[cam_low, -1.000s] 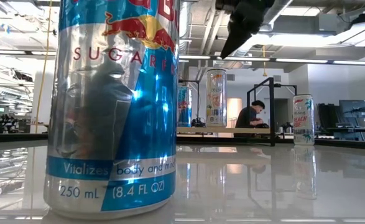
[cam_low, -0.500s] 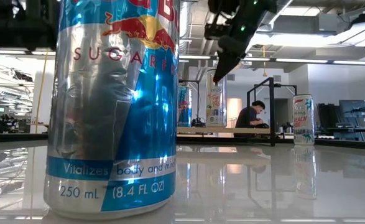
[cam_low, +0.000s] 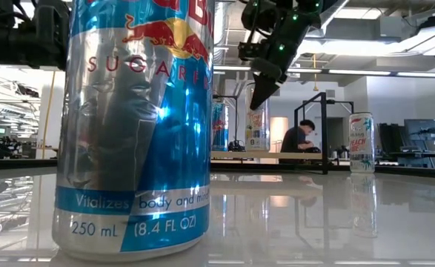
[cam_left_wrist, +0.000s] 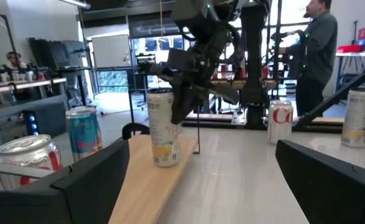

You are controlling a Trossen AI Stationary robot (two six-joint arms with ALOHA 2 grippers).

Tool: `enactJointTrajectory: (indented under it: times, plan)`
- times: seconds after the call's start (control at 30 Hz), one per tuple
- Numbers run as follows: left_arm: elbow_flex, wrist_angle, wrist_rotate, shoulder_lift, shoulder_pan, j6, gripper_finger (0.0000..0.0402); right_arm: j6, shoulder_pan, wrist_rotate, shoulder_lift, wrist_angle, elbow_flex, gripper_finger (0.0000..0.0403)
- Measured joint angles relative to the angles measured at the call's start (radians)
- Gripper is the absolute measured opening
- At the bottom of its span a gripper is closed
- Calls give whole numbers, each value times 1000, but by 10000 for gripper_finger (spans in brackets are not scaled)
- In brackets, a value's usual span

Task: Place canned beverage on shelf
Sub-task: Put the top white-yellow soda can on the shelf

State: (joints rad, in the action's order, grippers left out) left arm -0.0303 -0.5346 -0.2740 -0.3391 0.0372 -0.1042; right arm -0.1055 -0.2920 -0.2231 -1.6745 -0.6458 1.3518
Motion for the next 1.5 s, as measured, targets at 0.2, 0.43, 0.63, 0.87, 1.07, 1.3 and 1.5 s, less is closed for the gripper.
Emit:
enactJointTrajectory:
  times: [0.2, 0.43, 0.63, 0.87, 1.07, 1.3, 1.5]
  plan:
    - [0, -3, 0, 0, 0, 0, 393, -8, -34, -11, 0, 4, 0, 21]
    - [0, -2, 0, 0, 0, -1, 393, -35, -74, -10, 0, 20, 0, 21]
    - [0, -2, 0, 0, 0, -1, 393, -36, -98, -11, 0, 67, 0, 21]
    - [0, -1, 0, 0, 0, -1, 393, -38, -118, -8, 0, 96, 0, 21]
    - [0, 0, 0, 0, 0, -1, 393, -50, -102, 59, 1, -1, 0, 21]
    - [0, 0, 1, 0, 0, -7, 393, -17, -88, -15, 1, -89, 0, 21]
    - [0, 0, 1, 0, 0, -3, 393, -15, -104, -82, 1, -80, 0, 21]
